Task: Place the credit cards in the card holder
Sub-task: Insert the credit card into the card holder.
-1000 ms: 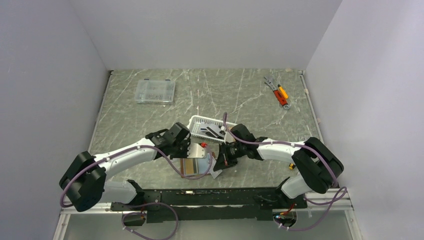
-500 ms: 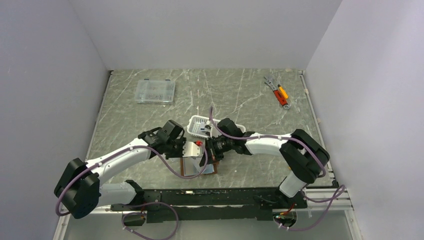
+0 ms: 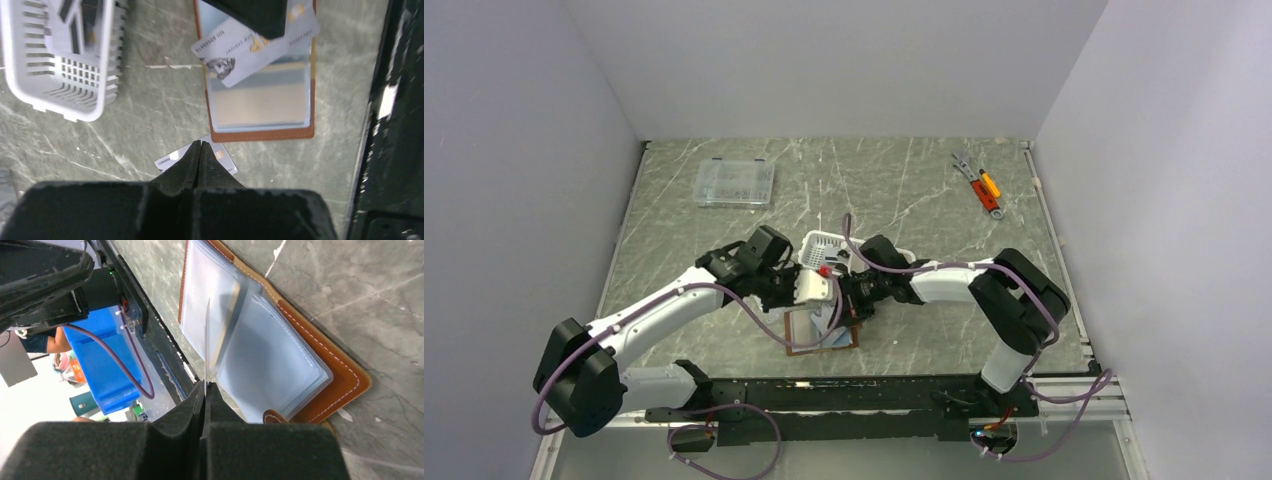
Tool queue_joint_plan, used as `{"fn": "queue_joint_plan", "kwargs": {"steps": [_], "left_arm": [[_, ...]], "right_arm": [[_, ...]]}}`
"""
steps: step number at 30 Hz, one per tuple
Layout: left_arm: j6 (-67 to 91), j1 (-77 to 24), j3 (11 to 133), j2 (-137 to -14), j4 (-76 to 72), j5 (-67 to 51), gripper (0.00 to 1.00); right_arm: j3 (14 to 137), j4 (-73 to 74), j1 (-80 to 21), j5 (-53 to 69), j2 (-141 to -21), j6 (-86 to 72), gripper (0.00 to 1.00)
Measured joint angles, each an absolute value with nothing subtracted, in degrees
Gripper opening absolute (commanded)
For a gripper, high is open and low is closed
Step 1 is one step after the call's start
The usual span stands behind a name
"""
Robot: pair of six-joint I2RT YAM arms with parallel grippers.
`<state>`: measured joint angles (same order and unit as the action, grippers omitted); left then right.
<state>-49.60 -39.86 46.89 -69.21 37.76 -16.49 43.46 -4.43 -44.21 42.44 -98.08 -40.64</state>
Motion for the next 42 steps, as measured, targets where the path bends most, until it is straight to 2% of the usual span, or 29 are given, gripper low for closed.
{"fn": "queue_joint_plan", "kwargs": {"steps": [6,7,8,10,11,12,16,20,22,24,35,38,42], "left_arm": [[-35.33,-30.28,54.00,-69.71,36.32,-31.77,0.14],[-32.67,-28.53,54.78,-69.71,35.64,-34.41,0.22],[-30.11,-27.11,55.20,-69.71,34.83,-36.86,0.35],[-23.79,-23.90,55.40,-69.89,33.45,-43.66,0.73],[-20.91,-22.39,55.40,-70.15,32.88,-47.13,0.96],[-18.00,-20.95,55.33,-70.59,31.97,-50.65,0.99],[-4.80,-14.46,53.71,-72.93,24.82,-63.61,0.99],[7.77,-11.14,50.96,-74.85,15.53,-72.25,0.99],[12.67,-11.16,49.17,-74.65,11.00,-74.87,0.97],[16.97,-11.25,47.66,-74.37,6.92,-76.84,0.89],[30.11,-10.52,45.30,-73.95,-7.11,-81.28,0.21],[31.14,-10.33,45.25,-73.95,-8.56,-81.45,0.02],[30.09,-10.20,45.65,-73.95,-7.07,-82.24,0.00]], "right_arm": [[42.33,-6.02,-43.83,39.83,-90.91,-40.10,0.00],[41.69,-6.61,-43.86,39.05,-88.31,-40.05,0.00],[41.10,-7.27,-43.86,38.35,-85.69,-40.10,0.00],[39.97,-9.37,-43.86,36.36,-80.66,-40.32,0.00],[39.16,-10.98,-43.86,35.38,-78.30,-40.60,0.00],[38.39,-12.38,-43.86,34.52,-76.44,-40.86,0.00],[34.00,-20.53,-43.86,30.65,-70.13,-43.72,0.00],[33.23,-26.55,-43.86,28.86,-69.76,-45.93,0.00],[33.32,-29.52,-43.88,28.88,-70.59,-46.89,0.00],[33.58,-31.99,-43.99,28.95,-72.01,-47.81,0.00],[35.97,-38.48,-46.11,29.26,-76.99,-50.13,0.00],[37.34,-39.22,-46.65,30.33,-77.73,-50.13,0.03],[37.71,-39.16,-46.74,31.40,-78.35,-50.06,0.19]]}}
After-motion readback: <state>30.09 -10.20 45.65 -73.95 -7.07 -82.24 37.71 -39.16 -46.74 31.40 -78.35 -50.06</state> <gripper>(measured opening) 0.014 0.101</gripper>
